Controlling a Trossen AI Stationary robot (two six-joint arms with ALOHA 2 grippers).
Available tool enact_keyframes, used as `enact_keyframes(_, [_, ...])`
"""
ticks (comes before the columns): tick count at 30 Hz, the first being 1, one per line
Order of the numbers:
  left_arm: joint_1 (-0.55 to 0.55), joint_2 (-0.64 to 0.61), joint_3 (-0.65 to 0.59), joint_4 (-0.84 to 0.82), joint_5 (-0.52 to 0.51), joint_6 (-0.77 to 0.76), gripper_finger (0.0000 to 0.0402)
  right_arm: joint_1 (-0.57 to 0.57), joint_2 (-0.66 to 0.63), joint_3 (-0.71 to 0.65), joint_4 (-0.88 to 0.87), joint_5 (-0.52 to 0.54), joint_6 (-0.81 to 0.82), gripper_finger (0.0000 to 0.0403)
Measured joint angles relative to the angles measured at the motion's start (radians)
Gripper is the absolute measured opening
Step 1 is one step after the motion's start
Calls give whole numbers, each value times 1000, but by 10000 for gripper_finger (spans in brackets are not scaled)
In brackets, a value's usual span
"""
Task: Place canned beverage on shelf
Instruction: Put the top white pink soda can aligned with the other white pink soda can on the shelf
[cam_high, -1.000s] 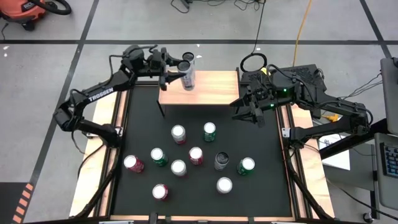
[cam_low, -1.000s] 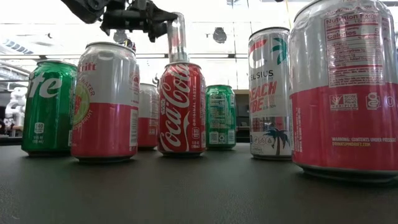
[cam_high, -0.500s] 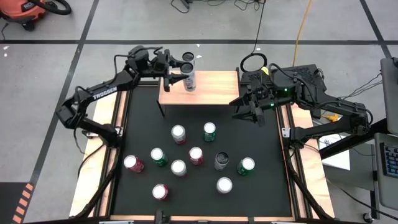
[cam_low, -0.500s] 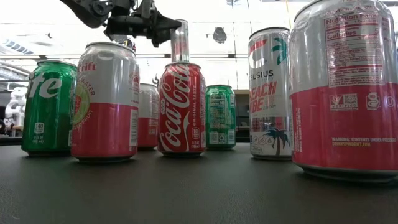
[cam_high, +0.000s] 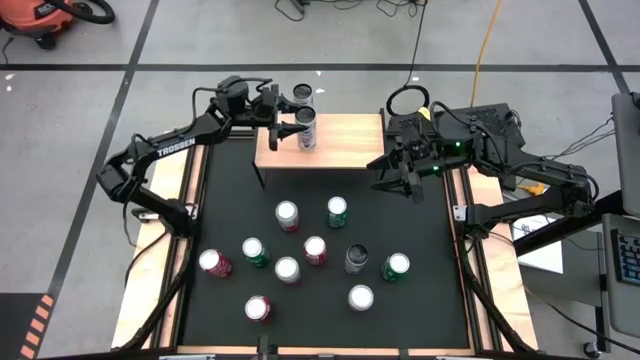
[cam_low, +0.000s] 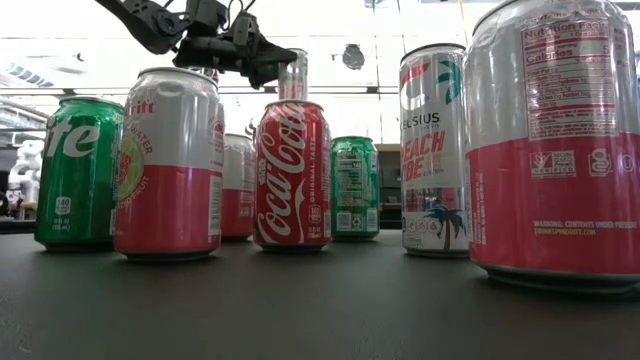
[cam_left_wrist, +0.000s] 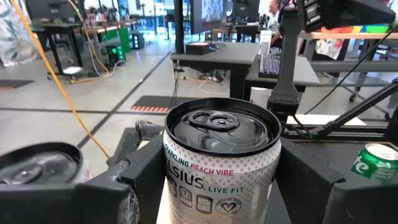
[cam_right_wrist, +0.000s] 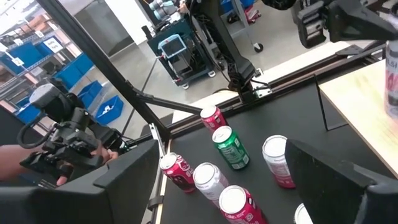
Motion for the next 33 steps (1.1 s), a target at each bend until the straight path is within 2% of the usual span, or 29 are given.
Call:
enact_keyframes(9, [0, 1, 0, -86, -8, 29, 247, 0, 0, 0, 0, 0, 0, 327])
enact_keyframes(33, [2, 1, 0, -78, -53, 27, 247, 0, 0, 0, 0, 0, 1, 327])
